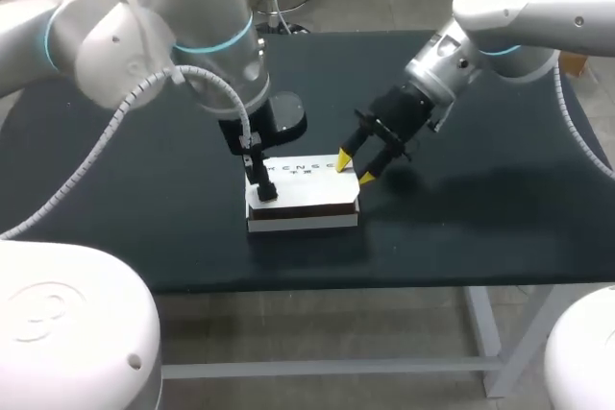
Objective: Assemble the packaging by folding the flat box into shape, placing the metal phone stand inside, and closing the box properly
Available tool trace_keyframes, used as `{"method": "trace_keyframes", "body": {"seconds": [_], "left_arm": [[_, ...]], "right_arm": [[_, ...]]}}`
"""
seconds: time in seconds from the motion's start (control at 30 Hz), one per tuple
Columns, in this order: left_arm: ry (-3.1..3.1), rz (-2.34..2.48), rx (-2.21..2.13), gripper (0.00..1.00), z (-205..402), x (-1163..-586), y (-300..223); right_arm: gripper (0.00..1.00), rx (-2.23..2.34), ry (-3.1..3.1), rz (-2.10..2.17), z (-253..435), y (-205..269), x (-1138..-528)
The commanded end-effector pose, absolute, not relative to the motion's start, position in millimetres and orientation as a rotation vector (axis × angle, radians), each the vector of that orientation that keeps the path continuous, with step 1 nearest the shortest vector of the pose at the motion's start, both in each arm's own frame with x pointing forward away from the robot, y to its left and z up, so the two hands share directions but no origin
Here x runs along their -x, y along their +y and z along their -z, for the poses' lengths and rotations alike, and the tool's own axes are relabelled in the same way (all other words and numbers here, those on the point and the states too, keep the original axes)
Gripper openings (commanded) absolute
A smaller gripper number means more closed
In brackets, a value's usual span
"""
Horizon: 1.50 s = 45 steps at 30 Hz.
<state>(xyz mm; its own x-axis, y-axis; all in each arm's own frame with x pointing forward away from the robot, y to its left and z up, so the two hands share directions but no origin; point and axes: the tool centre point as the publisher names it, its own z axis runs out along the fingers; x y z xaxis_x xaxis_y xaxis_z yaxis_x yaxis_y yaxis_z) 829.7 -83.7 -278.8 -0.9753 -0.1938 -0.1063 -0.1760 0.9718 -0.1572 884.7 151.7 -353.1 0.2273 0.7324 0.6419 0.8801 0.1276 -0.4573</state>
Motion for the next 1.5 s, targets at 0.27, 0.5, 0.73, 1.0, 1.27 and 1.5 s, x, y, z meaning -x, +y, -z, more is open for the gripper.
{"method": "trace_keyframes", "body": {"seconds": [0.27,0.5,0.73,1.0,1.27,1.5], "left_arm": [[2.904,0.221,0.035,1.0,284,-835,-80],[3.01,0.223,0.075,0.97,291,-851,-87],[3.049,0.218,0.069,0.92,304,-853,-93],[3.057,0.195,0.093,0.77,316,-852,-95],[3.026,0.168,0.119,0.77,324,-855,-95],[2.977,0.158,0.117,0.82,329,-859,-96]], "right_arm": [[0.47,1.63,-1.536,0.213,354,152,-886],[0.46,1.63,-1.536,0.213,354,152,-886],[0.46,1.63,-1.536,0.213,354,152,-886],[0.46,1.63,-1.536,0.213,354,152,-886],[0.45,1.63,-1.536,0.213,354,152,-886],[0.45,1.63,-1.536,0.213,354,152,-886]]}}
